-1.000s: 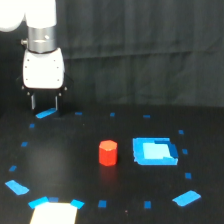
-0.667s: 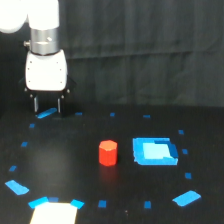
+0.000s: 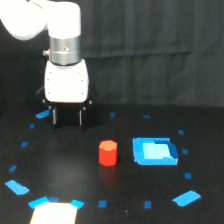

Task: Pick up the red object from the table

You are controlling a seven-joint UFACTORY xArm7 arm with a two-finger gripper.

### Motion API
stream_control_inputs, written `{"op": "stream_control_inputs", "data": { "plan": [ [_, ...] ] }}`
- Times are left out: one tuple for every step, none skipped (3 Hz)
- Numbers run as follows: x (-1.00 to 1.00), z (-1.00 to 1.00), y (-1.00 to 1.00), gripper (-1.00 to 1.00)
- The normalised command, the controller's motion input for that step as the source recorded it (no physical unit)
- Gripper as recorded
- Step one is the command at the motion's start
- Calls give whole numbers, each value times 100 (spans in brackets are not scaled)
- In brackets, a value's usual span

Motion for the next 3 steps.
{"op": "stream_control_inputs", "data": {
  "plan": [
    [100,-100,-100,42],
    [87,64,-100,89],
    [70,-9,-100,100]
  ]
}}
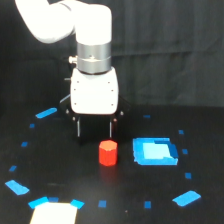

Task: Pick up the red object from the table

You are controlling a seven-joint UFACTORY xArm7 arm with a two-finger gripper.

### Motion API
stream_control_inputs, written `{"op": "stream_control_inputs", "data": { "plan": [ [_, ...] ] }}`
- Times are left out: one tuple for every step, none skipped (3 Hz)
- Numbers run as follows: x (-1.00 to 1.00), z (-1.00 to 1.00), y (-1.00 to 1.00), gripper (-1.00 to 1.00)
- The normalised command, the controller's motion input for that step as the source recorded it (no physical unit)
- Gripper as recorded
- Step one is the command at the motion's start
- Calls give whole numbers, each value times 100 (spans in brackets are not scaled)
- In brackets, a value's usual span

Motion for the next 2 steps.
{"op": "stream_control_inputs", "data": {
  "plan": [
    [61,-20,-80,100],
    [7,-26,-27,-86]
  ]
}}
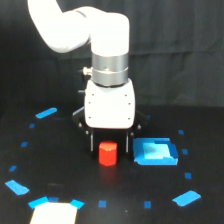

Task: Pick up the red object from the table

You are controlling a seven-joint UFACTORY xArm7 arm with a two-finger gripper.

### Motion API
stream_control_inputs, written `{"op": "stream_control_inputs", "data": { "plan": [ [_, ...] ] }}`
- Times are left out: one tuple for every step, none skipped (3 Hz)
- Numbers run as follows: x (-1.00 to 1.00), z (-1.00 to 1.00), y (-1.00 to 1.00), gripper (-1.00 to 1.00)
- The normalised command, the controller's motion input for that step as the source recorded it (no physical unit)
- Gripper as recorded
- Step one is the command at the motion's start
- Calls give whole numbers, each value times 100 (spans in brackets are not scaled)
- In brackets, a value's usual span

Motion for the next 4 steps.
{"op": "stream_control_inputs", "data": {
  "plan": [
    [13,-10,14,-100],
    [-2,-13,-2,-100],
    [-4,44,7,-97],
    [14,100,19,-100]
  ]
}}
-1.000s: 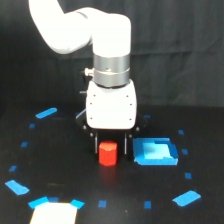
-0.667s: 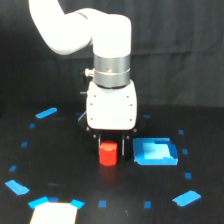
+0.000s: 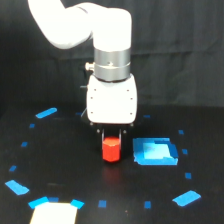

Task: Pick up the red object from the table

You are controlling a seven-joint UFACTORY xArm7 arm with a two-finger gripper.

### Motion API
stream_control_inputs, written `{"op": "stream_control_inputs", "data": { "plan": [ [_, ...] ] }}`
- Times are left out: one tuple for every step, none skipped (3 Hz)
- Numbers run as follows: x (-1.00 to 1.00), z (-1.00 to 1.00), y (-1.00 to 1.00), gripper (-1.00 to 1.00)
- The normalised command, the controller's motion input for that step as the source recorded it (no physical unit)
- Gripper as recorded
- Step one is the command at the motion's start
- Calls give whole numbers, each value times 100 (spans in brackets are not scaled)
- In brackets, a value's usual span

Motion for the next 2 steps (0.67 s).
{"op": "stream_control_inputs", "data": {
  "plan": [
    [-37,79,60,-87],
    [-18,100,1,-100]
  ]
}}
